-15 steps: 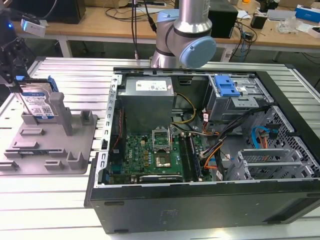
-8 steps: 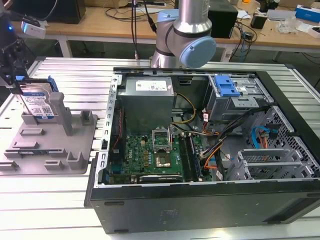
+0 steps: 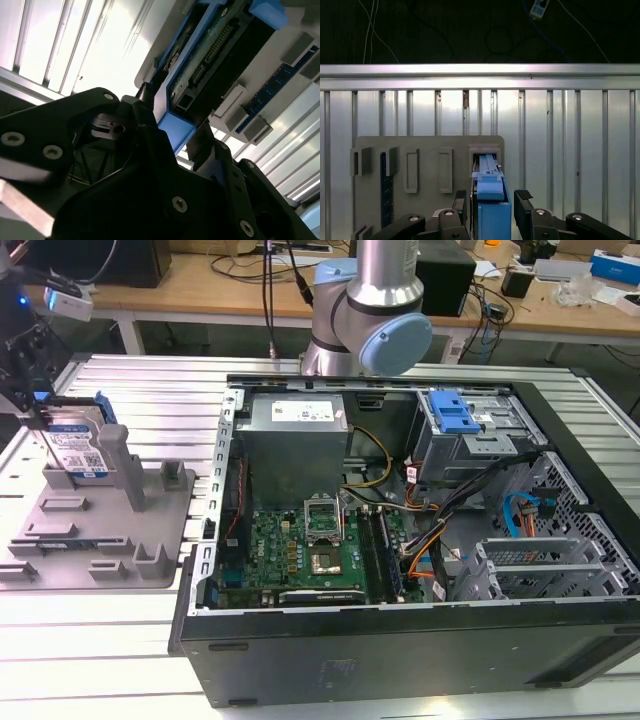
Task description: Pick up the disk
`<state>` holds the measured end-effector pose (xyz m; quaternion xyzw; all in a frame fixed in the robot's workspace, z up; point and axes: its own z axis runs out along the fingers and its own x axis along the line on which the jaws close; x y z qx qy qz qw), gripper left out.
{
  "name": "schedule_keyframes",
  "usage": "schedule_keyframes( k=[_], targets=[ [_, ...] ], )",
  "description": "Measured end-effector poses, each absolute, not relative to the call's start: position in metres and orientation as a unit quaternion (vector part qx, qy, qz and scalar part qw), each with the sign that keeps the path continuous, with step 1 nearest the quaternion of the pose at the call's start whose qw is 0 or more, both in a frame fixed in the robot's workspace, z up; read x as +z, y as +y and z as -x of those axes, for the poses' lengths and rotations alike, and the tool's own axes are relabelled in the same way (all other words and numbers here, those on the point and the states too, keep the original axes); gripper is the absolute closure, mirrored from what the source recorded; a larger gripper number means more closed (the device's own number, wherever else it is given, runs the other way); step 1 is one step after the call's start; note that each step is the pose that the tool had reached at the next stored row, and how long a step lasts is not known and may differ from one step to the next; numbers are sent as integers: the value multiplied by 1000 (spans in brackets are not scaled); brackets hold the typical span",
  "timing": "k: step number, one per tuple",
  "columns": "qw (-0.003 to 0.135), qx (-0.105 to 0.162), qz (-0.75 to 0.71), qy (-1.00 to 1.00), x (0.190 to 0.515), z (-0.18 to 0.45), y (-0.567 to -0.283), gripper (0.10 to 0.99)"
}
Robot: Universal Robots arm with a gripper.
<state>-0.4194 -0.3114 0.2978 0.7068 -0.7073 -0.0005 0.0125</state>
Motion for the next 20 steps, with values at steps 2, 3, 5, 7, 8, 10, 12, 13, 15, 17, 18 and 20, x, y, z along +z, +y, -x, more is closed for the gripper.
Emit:
schedule_keyframes(
  k=[2,3,5,7,8,10,12,13,15,17,18,20],
  targets=[
    [12,0,-707,-707,297,419,-311,678],
    [12,0,-707,-707,297,419,-311,678],
    [12,0,-707,-707,296,419,-311,678],
    [12,0,-707,-707,296,419,-311,678],
    [12,0,-707,-707,296,419,-311,678],
    [12,0,-707,-707,295,419,-312,678],
    [12,0,-707,-707,295,419,-312,678],
    [12,0,-707,-707,295,419,-312,678],
    [12,-1,-707,-707,295,419,-313,694],
    [12,-1,-707,-707,295,419,-313,722],
    [12,-1,-707,-707,295,419,-314,722],
    [12,-1,-707,-707,295,419,-314,722]
  ],
)
